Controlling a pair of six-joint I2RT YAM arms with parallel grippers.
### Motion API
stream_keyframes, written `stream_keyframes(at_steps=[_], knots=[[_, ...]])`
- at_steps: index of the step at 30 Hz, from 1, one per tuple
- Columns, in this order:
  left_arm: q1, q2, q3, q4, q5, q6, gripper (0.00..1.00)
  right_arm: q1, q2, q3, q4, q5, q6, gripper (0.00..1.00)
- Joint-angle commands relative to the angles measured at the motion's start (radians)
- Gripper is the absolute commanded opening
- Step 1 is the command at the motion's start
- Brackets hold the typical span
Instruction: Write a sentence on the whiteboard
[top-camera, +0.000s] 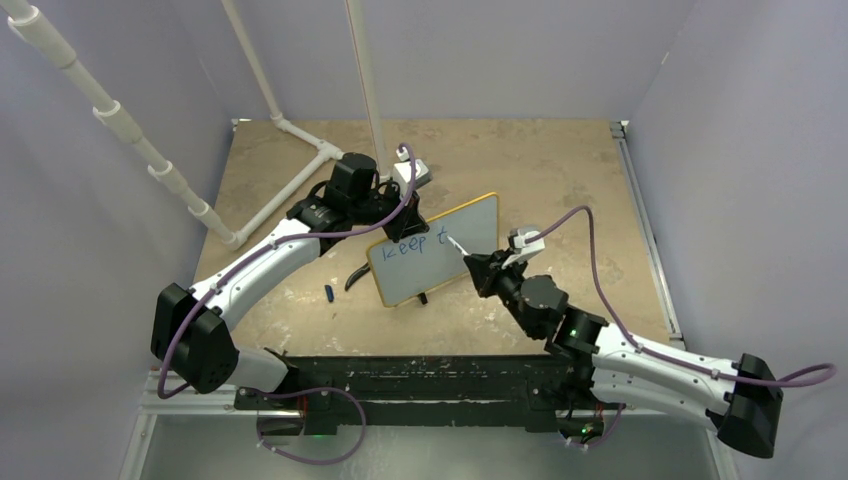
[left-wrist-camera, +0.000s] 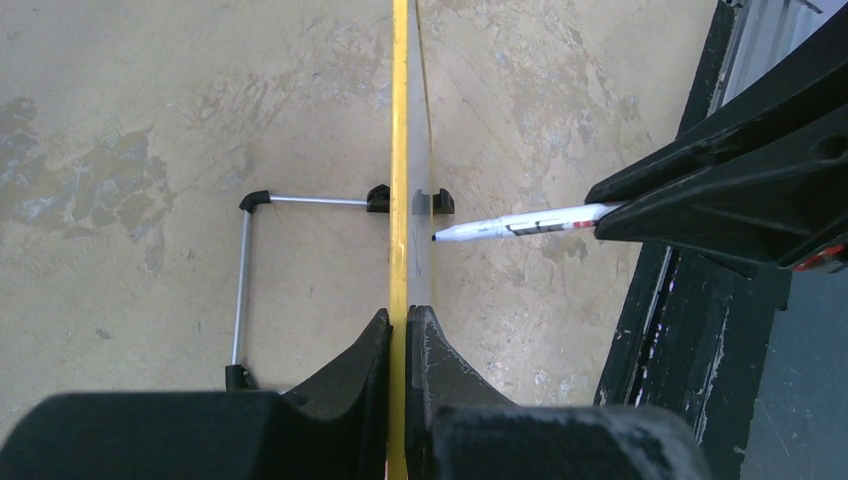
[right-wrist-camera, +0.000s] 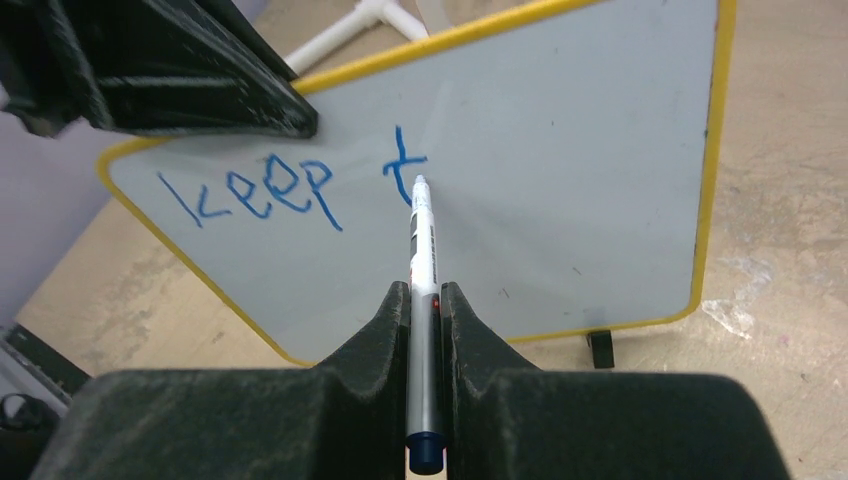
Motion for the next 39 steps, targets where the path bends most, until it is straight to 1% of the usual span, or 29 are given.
stream_keyframes(at_steps=[1, 4, 15, 25, 32, 39], knots=[[-0.003, -0.005, -0.008, 0.010, 0.038, 0.018, 0.00, -0.004, -0.072, -0.002, 0.077, 0.019, -0.032, 0.00], [-0.003, -0.004, -0.007, 0.012, 0.041, 0.018, 0.00, -0.004, -0.078, 0.001, 0.089, 0.027, -0.043, 0.00], [-0.003, 0.001, -0.008, 0.012, 0.045, 0.019, 0.00, -0.004, -0.022, 0.018, 0.161, 0.066, -0.083, 0.00], [-0.004, 0.002, -0.008, 0.012, 0.048, 0.018, 0.00, -0.004, 0.017, 0.012, 0.160, 0.067, -0.083, 0.00], [-0.003, 0.002, -0.008, 0.012, 0.048, 0.018, 0.00, -0.004, 0.047, 0.003, 0.153, 0.088, -0.064, 0.00], [-0.003, 0.002, -0.006, 0.012, 0.049, 0.018, 0.00, -0.004, 0.041, -0.051, 0.144, 0.059, 0.017, 0.00]])
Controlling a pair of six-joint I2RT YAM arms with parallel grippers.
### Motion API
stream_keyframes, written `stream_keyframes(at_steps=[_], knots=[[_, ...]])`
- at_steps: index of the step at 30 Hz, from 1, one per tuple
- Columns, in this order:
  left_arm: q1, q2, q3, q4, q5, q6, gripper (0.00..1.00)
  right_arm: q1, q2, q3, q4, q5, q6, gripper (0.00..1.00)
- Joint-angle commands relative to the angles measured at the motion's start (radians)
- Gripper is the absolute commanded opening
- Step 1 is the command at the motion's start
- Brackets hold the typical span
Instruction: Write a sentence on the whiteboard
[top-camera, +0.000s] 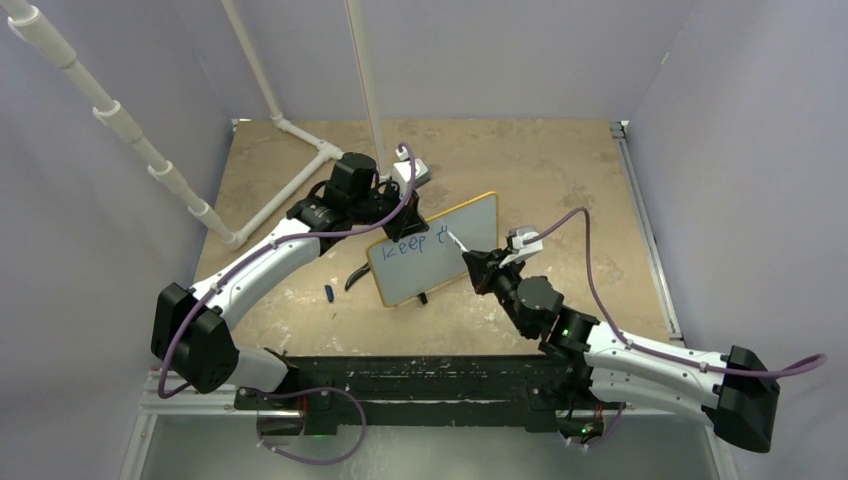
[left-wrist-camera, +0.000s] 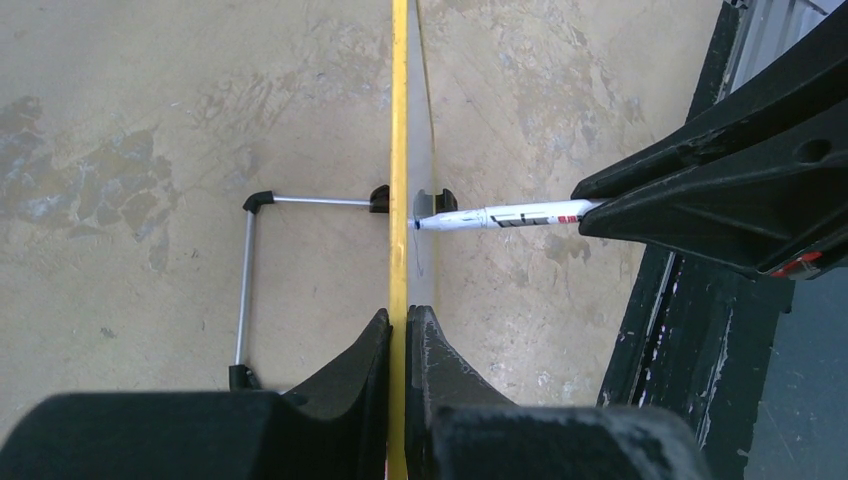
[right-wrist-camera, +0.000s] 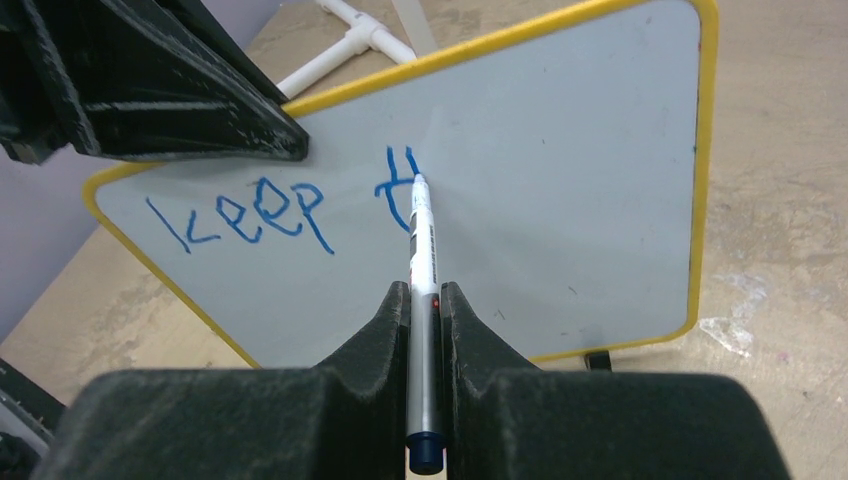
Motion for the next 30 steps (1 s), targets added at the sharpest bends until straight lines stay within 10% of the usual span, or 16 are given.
stream_keyframes(at_steps=[1, 30], knots=[[-0.004, 0.001, -0.006, 0.010, 0.050, 0.018, 0.00, -0.004, -0.001, -0.042, 0.010, 0.007, 0.064, 0.00], [-0.005, 0.004, -0.006, 0.012, 0.054, 0.018, 0.00, -0.004, -0.028, -0.045, 0.089, 0.034, 0.016, 0.00]])
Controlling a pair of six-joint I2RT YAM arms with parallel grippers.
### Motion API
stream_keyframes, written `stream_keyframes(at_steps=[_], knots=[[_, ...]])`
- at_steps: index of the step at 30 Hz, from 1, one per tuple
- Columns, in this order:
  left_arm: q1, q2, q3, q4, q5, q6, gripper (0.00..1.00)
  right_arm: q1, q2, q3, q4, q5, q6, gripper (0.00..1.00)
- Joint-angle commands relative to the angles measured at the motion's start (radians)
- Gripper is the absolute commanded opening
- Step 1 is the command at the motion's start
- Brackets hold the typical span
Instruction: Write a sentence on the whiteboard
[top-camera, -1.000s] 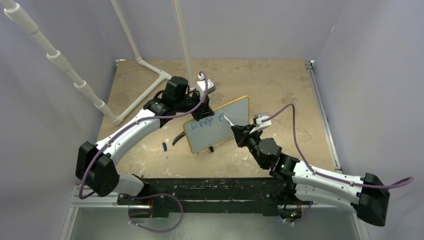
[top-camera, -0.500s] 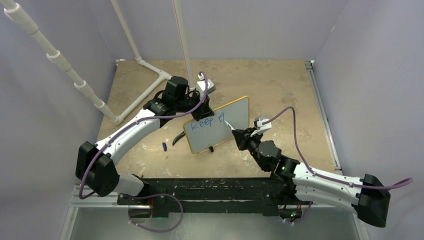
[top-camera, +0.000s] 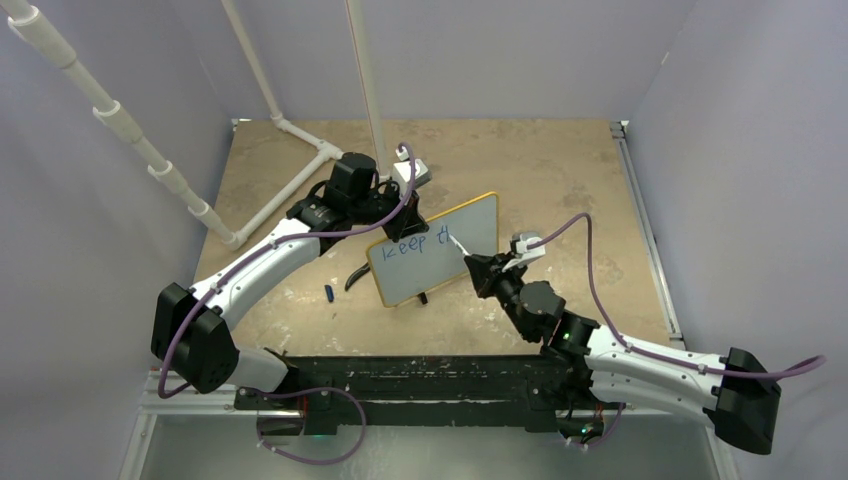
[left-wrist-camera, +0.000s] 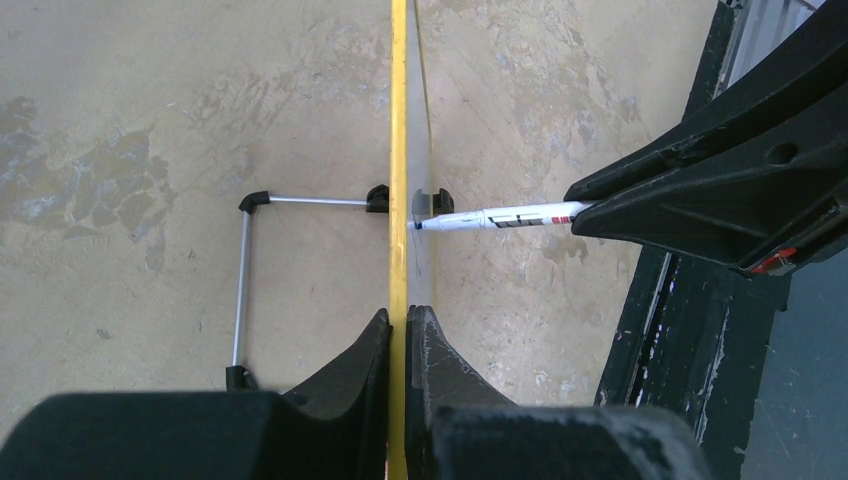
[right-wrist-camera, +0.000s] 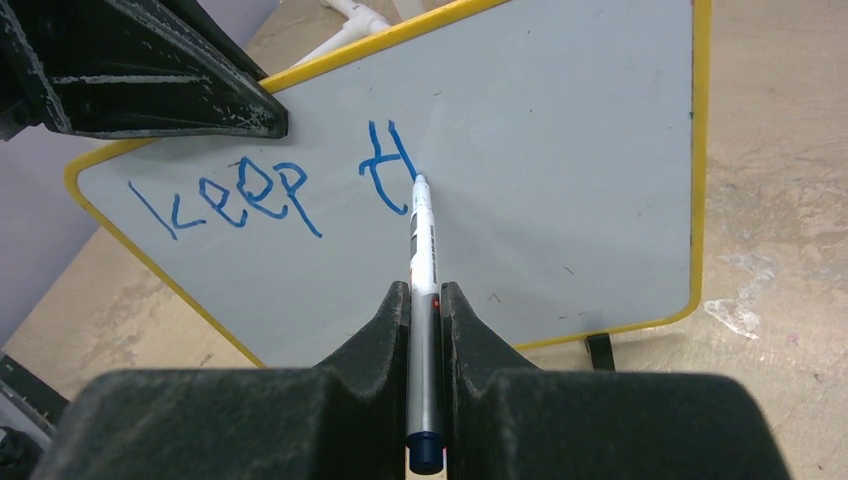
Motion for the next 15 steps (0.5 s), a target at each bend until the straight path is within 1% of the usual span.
stream_keyframes(at_steps=[1, 15], knots=[[-0.006, 0.003, -0.006, 0.011, 0.048, 0.019, 0.00, -0.002, -0.005, 0.025, 0.053, 0.045, -0.024, 0.00], [-0.006, 0.003, -0.006, 0.012, 0.050, 0.019, 0.00, -0.004, 0.021, 0.023, 0.012, 0.080, 0.008, 0.00]])
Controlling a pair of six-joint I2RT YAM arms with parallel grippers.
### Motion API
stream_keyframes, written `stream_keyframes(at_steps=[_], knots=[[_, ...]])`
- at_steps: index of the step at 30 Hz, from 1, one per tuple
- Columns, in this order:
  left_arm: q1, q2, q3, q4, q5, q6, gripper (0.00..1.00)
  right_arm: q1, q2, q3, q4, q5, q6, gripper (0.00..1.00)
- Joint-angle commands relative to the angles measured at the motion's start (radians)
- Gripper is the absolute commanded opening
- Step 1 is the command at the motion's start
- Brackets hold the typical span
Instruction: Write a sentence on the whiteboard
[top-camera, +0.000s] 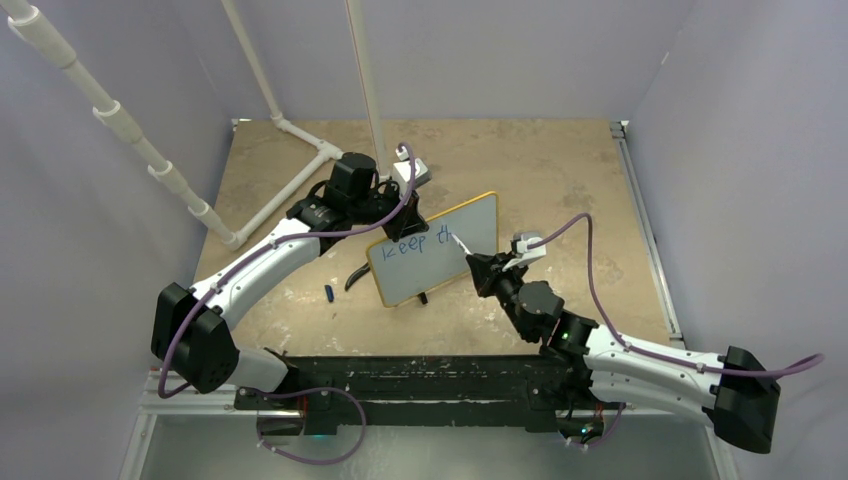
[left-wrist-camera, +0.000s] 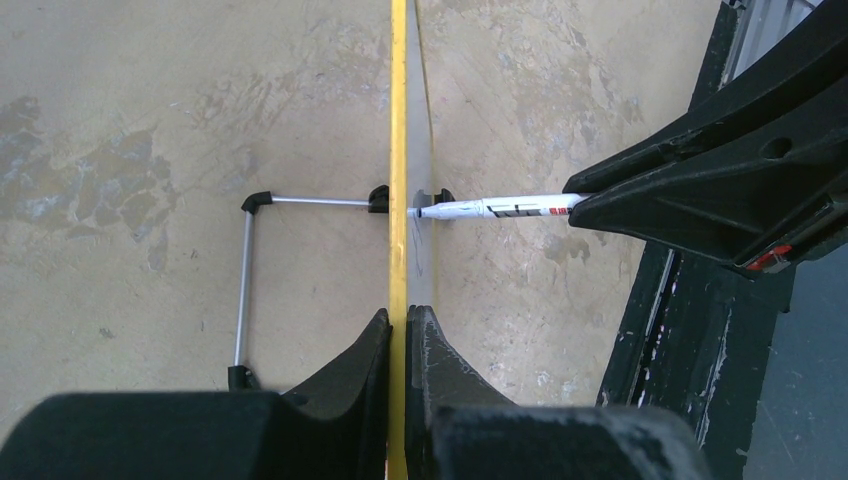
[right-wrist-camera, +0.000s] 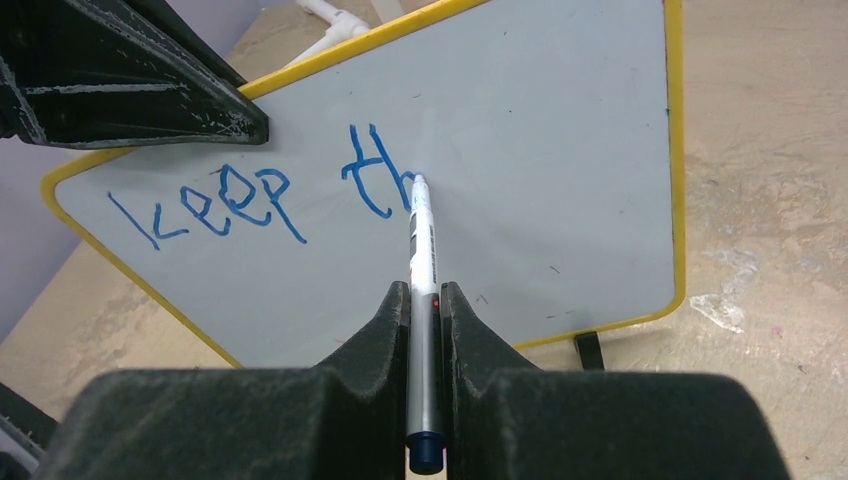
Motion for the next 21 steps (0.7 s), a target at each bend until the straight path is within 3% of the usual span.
stream_keyframes(at_steps=[1, 21], knots=[[-0.007, 0.003, -0.005, 0.011, 0.051, 0.019, 0.00, -0.004, 0.012, 0.021, 0.002, 0.039, 0.007, 0.00], [-0.007, 0.003, -0.004, 0.010, 0.048, 0.018, 0.00, -0.004, -0.019, -0.005, -0.062, 0.000, 0.055, 0.00]])
